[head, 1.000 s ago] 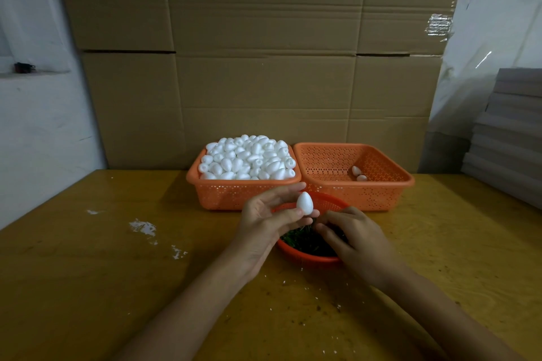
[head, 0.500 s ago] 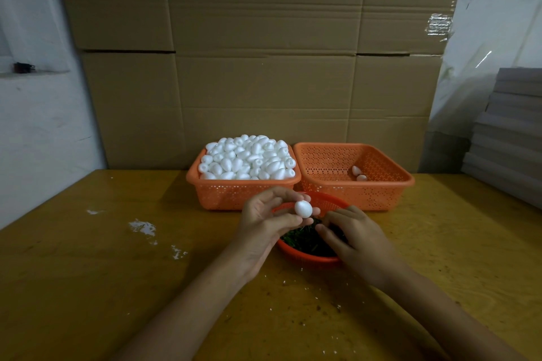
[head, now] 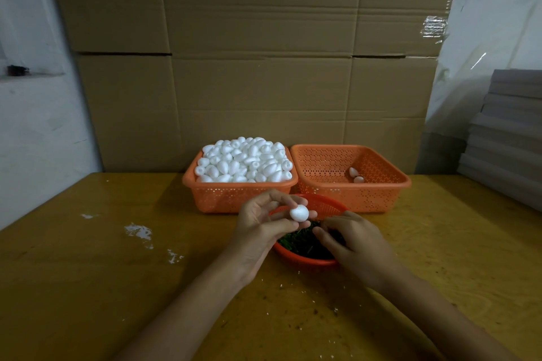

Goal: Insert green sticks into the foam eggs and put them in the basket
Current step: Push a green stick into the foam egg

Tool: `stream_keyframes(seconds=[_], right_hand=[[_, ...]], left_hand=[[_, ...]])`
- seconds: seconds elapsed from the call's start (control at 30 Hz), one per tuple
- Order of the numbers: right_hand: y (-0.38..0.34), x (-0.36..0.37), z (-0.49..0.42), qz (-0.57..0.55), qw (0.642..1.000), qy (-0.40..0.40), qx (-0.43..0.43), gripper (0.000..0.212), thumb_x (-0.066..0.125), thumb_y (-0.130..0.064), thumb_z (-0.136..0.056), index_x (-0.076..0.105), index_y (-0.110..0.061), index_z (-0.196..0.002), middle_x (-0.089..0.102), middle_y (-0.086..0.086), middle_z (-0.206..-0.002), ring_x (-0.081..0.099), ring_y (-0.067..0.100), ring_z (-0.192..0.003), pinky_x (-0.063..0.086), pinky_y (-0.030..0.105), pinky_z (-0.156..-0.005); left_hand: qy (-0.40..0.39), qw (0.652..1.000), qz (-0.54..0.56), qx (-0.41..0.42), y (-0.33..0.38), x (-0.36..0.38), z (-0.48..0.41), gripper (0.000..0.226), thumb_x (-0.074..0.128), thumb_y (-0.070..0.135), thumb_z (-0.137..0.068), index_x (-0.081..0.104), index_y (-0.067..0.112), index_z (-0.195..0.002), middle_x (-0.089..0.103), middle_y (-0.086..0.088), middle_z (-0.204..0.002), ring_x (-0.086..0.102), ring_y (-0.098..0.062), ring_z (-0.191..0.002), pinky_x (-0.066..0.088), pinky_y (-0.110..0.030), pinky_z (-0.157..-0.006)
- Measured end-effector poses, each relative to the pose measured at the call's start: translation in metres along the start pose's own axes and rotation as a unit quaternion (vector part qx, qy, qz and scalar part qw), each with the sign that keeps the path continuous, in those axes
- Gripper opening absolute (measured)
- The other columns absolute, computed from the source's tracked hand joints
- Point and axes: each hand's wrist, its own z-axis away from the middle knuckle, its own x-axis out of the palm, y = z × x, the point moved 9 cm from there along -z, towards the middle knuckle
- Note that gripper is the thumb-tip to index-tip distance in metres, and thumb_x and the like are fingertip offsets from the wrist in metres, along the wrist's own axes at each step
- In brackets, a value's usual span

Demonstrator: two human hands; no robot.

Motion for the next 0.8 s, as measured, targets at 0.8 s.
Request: stream_keyframes(seconds=[0.8], right_hand=[[0.015,-0.027,0.002,-0.165,0.975,0.143,0.041,0.022,0.080,-0.009,-0.088,0.075,-0.027,-0.099,0.077,-0.021,-0.090,0.072,-0.003,-0.090,0.060,0.027,-0.081]], left_hand=[[0.021,1.000,0.008,-0.005,-0.002,-0.004,0.000,0.025,0.073,-0.011,-0.077,0.072,0.008,-0.093,0.073,-0.022,-0.119,0.073,-0.045,-0.109,0.061,-0.035,-0.087]])
